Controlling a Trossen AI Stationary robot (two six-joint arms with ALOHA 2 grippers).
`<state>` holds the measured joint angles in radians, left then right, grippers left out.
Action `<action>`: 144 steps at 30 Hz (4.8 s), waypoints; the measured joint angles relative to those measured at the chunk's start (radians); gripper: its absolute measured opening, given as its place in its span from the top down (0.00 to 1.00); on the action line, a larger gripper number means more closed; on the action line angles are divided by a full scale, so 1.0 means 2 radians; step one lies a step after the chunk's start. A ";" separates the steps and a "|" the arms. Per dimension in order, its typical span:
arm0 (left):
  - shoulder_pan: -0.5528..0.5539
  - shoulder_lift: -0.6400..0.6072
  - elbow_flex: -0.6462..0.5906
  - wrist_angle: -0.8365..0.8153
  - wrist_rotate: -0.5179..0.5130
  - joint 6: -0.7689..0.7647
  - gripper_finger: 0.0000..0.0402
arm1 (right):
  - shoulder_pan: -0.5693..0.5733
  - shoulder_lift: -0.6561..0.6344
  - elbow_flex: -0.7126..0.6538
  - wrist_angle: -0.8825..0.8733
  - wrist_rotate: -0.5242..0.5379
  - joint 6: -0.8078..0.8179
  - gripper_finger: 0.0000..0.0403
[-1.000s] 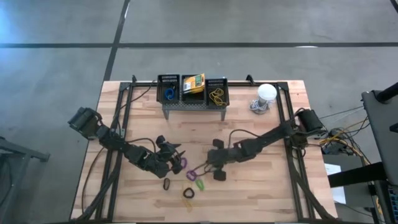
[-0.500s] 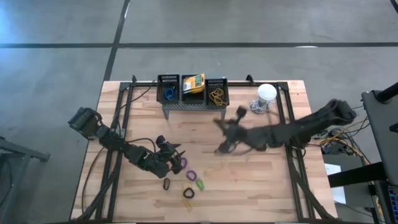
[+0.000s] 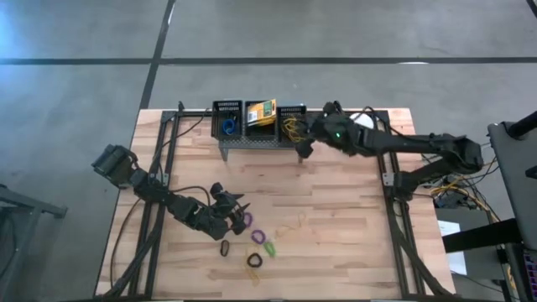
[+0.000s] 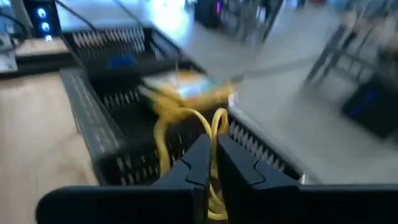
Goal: Pick & Place Office Desk Supplies
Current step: Put the yellow rubber band into the right black bin on the shelf, then put the black rubber band into the right black bin on the shelf
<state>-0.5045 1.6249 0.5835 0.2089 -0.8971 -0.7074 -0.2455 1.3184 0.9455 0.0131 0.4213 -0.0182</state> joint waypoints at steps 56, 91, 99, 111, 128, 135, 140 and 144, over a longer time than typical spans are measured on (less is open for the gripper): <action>-0.107 -0.056 0.057 -0.122 0.241 0.026 0.54 | 0.302 0.359 0.069 0.041 -0.118 0.039 0.68; -0.182 0.030 0.016 -0.027 0.222 -0.237 0.40 | 0.377 0.213 0.034 -0.080 0.120 0.062 0.79; -0.169 0.053 0.033 -0.028 0.204 -0.233 0.59 | 0.429 0.067 -0.071 -0.076 0.204 0.143 0.82; -0.143 0.047 0.037 -0.028 0.187 -0.175 0.97 | 0.430 -0.007 -0.225 0.130 0.221 0.167 0.83; 0.002 0.055 0.134 0.070 0.240 0.188 0.97 | 0.414 0.117 -0.207 0.316 0.113 0.061 0.79; 0.016 0.055 0.132 0.075 0.241 0.185 0.97 | 0.388 0.224 -0.145 0.375 0.079 -0.008 0.66; 0.011 0.057 0.132 0.079 0.240 0.184 0.97 | 0.382 0.287 -0.090 0.373 0.092 -0.024 0.59; 0.011 0.057 0.131 0.080 0.240 0.183 0.97 | 0.383 0.319 -0.051 0.371 0.093 -0.058 0.58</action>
<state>-0.4828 1.7386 0.8461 0.3695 -0.4175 -0.3405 0.5195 1.9554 0.8431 0.7558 0.6076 -0.1344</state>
